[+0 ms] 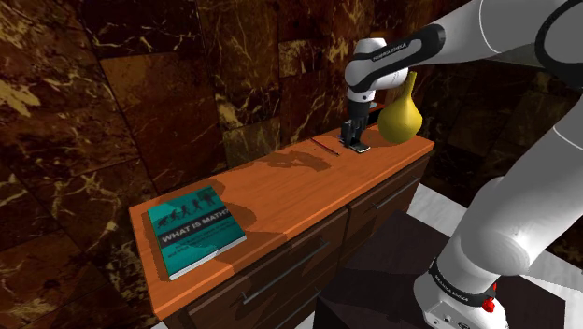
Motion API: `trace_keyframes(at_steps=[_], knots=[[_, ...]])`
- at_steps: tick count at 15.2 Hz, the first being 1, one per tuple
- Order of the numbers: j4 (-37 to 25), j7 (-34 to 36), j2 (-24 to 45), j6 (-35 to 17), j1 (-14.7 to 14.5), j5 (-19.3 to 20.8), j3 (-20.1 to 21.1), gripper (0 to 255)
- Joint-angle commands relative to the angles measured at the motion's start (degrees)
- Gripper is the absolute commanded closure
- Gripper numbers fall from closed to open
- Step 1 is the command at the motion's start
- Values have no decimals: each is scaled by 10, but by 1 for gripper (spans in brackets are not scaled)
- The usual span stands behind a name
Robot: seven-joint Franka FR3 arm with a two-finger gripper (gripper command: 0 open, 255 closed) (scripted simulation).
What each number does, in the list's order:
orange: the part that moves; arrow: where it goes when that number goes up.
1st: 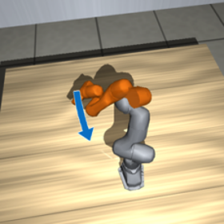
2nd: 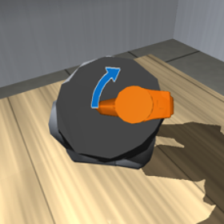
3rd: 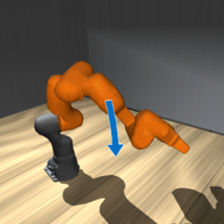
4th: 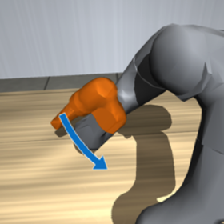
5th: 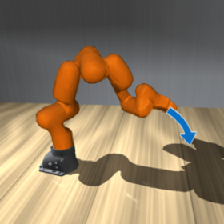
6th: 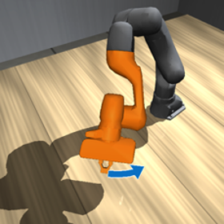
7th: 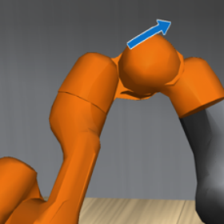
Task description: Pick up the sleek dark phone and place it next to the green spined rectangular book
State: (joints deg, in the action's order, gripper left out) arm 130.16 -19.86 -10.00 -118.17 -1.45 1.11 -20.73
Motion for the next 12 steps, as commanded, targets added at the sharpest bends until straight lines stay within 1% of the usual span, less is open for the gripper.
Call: trace_keyframes(at_steps=[1,6,12], knots=[[4,33,-4,-1,-14,-4,20,255],[-5,99,8,-5,-48,-19,62,255],[-37,175,40,-7,-87,-37,108,255]])
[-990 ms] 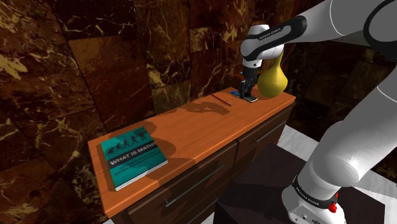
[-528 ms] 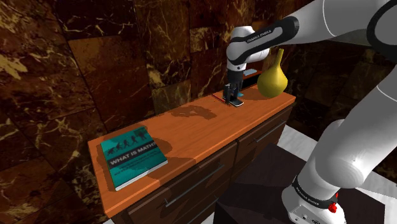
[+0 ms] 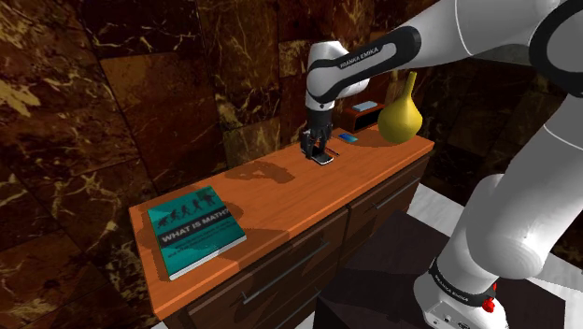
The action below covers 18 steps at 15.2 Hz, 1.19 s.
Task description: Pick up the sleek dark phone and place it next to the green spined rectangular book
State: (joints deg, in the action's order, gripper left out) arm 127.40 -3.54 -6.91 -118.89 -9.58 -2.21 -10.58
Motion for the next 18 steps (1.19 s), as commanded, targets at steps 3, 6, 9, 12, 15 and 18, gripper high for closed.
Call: trace_keyframes(at_steps=[3,6,9,12,15,18], knots=[[-35,48,32,1,-25,-11,28,255],[-65,83,59,3,-43,-16,48,255],[-102,118,89,7,-61,-19,66,255],[-152,157,128,15,-82,-21,84,255],[-138,155,137,-6,-82,-22,84,255],[-126,153,146,-28,-82,-23,84,255]])
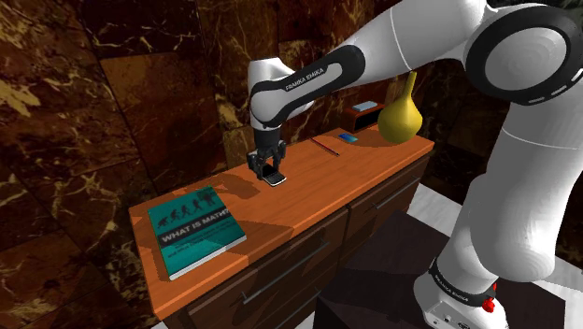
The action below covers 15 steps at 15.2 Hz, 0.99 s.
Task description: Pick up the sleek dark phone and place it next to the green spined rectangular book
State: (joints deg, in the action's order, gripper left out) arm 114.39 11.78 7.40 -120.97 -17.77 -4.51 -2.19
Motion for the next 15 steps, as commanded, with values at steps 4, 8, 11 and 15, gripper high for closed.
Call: trace_keyframes(at_steps=[4,8,11,15], knots=[[19,-3,16,-35,0,-2,1,255],[31,-6,32,-63,0,-5,1,255],[34,-6,36,-70,0,-5,1,255],[34,-6,36,-70,0,-5,1,255]])
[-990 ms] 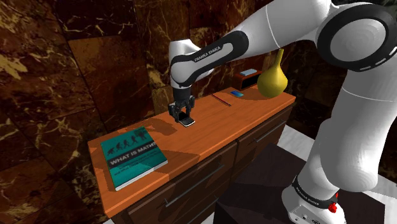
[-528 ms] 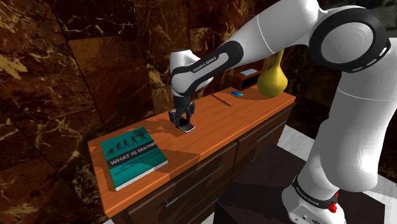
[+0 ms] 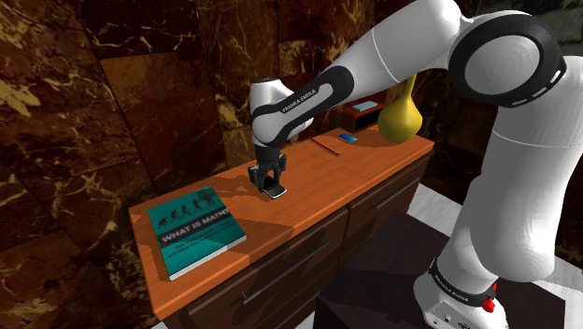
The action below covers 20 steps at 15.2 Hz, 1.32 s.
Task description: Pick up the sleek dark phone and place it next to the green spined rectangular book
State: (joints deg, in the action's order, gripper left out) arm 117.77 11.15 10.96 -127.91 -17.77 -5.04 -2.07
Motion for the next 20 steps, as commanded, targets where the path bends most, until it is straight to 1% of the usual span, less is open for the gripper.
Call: trace_keyframes(at_steps=[1,2,3,8,12,20], knots=[[0,0,0,0,0,0,0,255],[0,0,0,0,0,0,0,255],[0,0,0,0,0,0,0,0],[0,0,0,0,0,0,0,0],[-33,3,-34,67,2,5,-2,0],[-33,3,-34,67,2,5,-2,0]])
